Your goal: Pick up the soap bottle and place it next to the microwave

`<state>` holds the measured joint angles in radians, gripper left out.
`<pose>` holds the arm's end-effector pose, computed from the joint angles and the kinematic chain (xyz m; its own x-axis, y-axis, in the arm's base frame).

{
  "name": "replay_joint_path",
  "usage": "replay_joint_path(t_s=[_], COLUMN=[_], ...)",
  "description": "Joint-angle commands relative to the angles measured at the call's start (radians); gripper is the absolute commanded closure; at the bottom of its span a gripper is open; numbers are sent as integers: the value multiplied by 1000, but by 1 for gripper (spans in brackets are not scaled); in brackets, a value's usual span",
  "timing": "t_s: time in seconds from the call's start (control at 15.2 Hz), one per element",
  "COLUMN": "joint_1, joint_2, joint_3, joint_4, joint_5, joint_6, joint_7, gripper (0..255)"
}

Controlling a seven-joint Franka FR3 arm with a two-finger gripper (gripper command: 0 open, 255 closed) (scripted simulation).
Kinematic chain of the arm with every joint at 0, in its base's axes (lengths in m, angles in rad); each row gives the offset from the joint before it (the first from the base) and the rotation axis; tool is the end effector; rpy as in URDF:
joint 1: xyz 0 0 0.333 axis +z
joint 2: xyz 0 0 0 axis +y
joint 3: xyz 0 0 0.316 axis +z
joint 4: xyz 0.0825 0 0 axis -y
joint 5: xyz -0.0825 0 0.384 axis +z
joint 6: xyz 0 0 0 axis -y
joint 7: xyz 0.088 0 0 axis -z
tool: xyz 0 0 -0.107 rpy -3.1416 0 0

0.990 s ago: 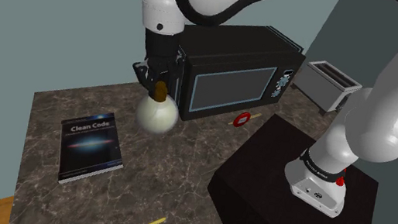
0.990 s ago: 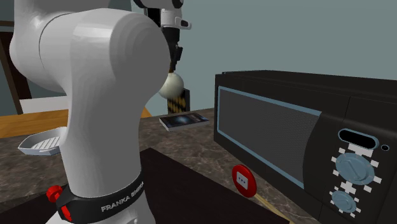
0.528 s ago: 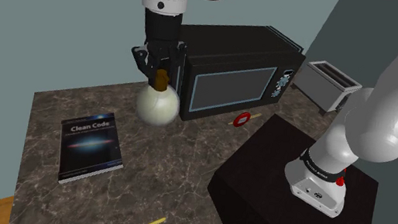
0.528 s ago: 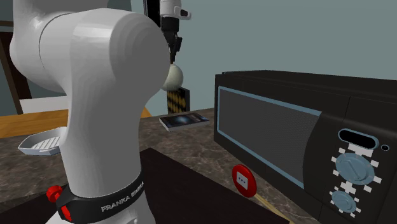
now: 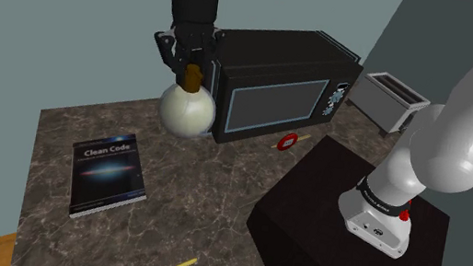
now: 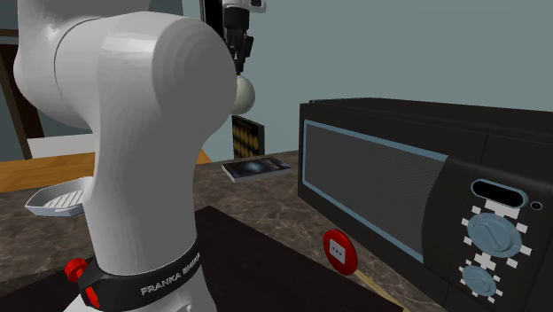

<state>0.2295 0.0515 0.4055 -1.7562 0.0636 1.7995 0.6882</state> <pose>0.4644 0.3435 0.5293 0.9962 -0.0663 -0.0558 -0.0697 -0.9957 -0.0604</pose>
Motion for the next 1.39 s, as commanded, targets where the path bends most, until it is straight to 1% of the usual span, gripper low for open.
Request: replay_joint_path(t_s=[0.0, 0.59, 1.32], joint_1=[0, 2, 12], joint_2=[0, 11, 55], joint_3=[0, 1, 7], joint_4=[26, 161, 356], joint_5=[0, -6, -24], joint_6=[-26, -150, -304], joint_7=[2, 13, 35], gripper=[255, 255, 255])
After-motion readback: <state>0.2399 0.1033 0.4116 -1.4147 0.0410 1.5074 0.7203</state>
